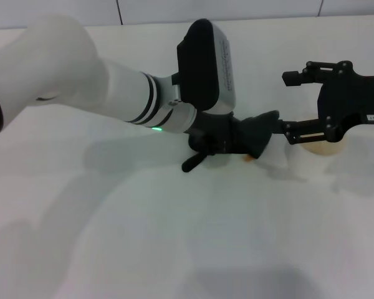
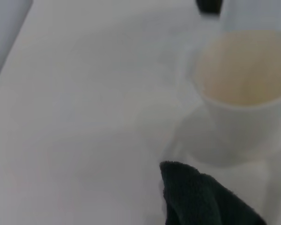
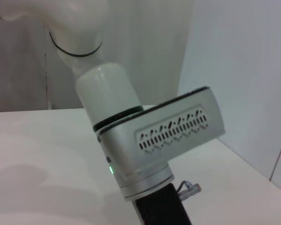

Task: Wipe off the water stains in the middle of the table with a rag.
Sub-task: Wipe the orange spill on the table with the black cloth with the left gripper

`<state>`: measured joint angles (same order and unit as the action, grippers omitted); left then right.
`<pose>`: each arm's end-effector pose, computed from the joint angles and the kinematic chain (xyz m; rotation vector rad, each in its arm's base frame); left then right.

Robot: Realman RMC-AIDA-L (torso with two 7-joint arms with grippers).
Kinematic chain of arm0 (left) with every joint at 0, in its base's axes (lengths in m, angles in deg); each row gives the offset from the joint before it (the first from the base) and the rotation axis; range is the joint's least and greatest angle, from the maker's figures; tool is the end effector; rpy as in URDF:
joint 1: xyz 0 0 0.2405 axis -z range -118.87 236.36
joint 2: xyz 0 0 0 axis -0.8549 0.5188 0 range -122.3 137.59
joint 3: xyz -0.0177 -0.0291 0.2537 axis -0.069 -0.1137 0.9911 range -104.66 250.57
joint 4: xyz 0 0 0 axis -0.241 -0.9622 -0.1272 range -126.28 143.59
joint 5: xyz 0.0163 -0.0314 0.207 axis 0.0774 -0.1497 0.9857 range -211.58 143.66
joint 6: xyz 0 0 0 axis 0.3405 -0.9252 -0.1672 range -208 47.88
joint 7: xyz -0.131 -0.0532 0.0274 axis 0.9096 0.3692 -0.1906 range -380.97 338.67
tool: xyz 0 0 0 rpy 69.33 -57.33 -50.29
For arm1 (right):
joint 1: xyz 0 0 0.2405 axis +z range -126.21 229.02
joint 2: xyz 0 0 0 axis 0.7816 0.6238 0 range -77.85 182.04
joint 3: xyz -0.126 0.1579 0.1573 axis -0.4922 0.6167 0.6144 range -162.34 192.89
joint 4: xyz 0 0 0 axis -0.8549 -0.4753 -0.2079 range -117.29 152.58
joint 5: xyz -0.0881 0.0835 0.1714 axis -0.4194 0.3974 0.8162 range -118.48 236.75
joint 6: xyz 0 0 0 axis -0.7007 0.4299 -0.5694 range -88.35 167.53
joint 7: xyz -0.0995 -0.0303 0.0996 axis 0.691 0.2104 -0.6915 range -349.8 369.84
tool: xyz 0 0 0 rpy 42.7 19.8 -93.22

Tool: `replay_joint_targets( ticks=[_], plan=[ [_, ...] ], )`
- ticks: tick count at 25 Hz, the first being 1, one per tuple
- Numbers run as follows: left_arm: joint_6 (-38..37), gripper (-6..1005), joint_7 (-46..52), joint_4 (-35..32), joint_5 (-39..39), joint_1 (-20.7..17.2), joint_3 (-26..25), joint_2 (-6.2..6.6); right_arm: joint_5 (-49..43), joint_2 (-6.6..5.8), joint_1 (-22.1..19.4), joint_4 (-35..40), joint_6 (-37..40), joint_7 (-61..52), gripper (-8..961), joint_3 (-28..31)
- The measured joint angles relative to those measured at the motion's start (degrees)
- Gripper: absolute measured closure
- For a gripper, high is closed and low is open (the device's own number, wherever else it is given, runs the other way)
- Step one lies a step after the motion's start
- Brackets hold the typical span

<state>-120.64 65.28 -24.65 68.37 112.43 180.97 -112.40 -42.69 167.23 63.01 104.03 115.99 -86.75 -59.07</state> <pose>-0.1345 0.3901 -0.1447 -2.8596 0.3116 0.1676 0.1841 0.3130 0.0527 -2.6764 0.1268 0.4039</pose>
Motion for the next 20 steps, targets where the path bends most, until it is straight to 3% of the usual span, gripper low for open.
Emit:
replay_joint_targets(
  ticks=[20],
  plan=[
    [-3.89, 914, -0.01, -1.07, 0.66, -0.17, 0.55, 0.08, -0.03, 0.0, -0.01, 0.01, -0.11, 0.04, 111, 0.0]
  ],
)
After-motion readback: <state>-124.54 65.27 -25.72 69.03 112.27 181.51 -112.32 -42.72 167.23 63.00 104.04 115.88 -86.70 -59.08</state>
